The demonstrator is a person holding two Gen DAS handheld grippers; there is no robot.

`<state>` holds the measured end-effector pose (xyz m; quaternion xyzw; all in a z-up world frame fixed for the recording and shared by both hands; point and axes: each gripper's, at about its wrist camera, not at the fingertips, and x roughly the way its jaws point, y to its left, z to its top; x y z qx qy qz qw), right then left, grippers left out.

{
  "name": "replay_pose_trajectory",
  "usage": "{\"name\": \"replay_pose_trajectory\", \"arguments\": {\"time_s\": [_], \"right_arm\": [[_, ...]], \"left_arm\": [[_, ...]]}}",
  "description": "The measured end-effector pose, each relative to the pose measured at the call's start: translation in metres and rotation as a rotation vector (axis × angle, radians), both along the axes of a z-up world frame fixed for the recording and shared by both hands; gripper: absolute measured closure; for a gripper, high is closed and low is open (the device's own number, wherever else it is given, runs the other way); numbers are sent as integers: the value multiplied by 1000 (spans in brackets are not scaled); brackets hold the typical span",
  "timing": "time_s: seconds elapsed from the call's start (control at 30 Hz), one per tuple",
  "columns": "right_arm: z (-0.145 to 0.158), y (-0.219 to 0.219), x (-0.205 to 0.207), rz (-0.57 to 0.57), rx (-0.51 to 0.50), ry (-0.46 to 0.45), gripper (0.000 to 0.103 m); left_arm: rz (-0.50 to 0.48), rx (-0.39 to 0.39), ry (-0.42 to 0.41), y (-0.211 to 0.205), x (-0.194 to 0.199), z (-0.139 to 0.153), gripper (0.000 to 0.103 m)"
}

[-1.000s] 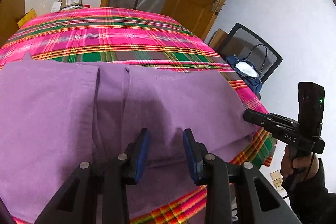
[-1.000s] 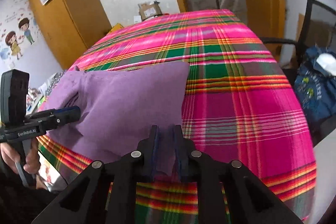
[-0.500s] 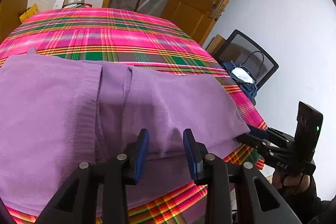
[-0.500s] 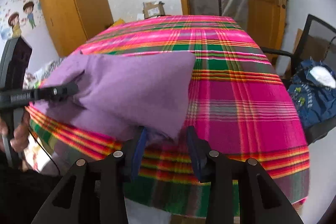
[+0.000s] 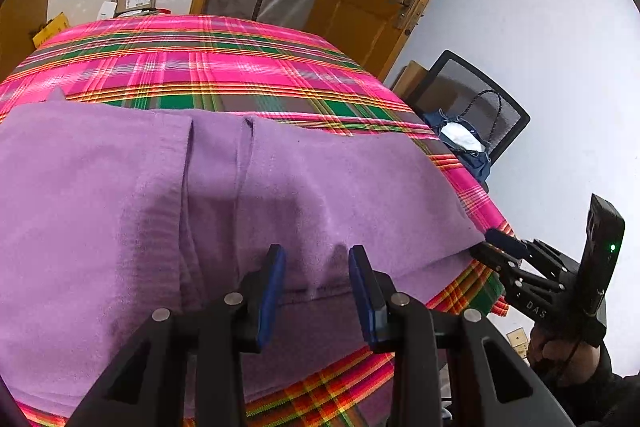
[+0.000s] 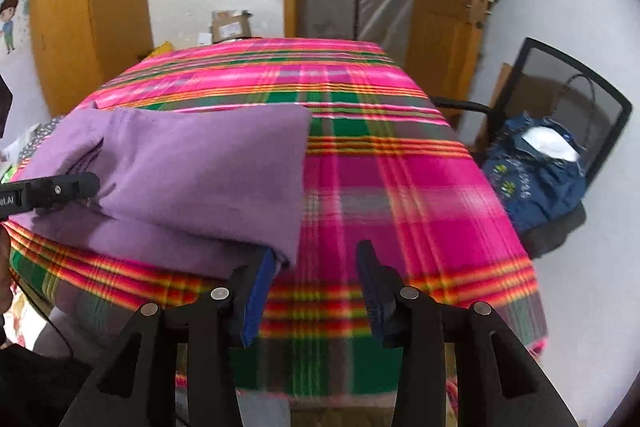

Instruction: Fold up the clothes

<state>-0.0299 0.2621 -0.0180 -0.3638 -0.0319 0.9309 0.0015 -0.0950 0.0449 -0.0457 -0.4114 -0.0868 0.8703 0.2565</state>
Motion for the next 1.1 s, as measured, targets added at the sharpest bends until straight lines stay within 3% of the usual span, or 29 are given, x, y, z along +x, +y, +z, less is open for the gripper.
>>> {"name": "replay_pose_trajectory", "arguments": {"time_s": [0.1, 0.2, 0.33, 0.5, 0.57, 0.67, 0.77, 0.83, 0.87, 0.9, 1.1], "right_arm": [[-1, 12, 5, -73, 34, -15, 61], [6, 28, 10, -115, -24, 5, 61], [20, 30, 5, -74, -92, 62, 61], [23, 15, -11, -10, -123, 72, 61], [23, 11, -17, 5, -132, 70, 61], [23, 6, -23, 19, -140, 70, 61], [23, 6, -26, 24, -150, 76, 61], [24, 8, -27, 25, -153, 80, 61], [24, 11, -28, 25, -156, 81, 61], [24, 13, -28, 26, -160, 83, 61], [24, 34, -36, 61, -303, 60, 61]], "left_arm": [[-5, 2, 3, 0, 0, 0, 69], [-3, 5, -1, -3, 2, 2, 69], [2, 5, 6, -4, 0, 12, 69], [26, 3, 77, -3, -22, 35, 69], [22, 36, 62, 0, -37, 39, 69], [-10, 151, -36, 4, -62, 33, 69], [78, 90, -97, 2, -84, 14, 69], [124, 66, -119, -3, -91, 5, 81], [135, 66, -122, -5, -92, 3, 91], [144, 62, -121, -7, -93, 1, 94], [143, -8, -63, 2, -85, 1, 94]]}}
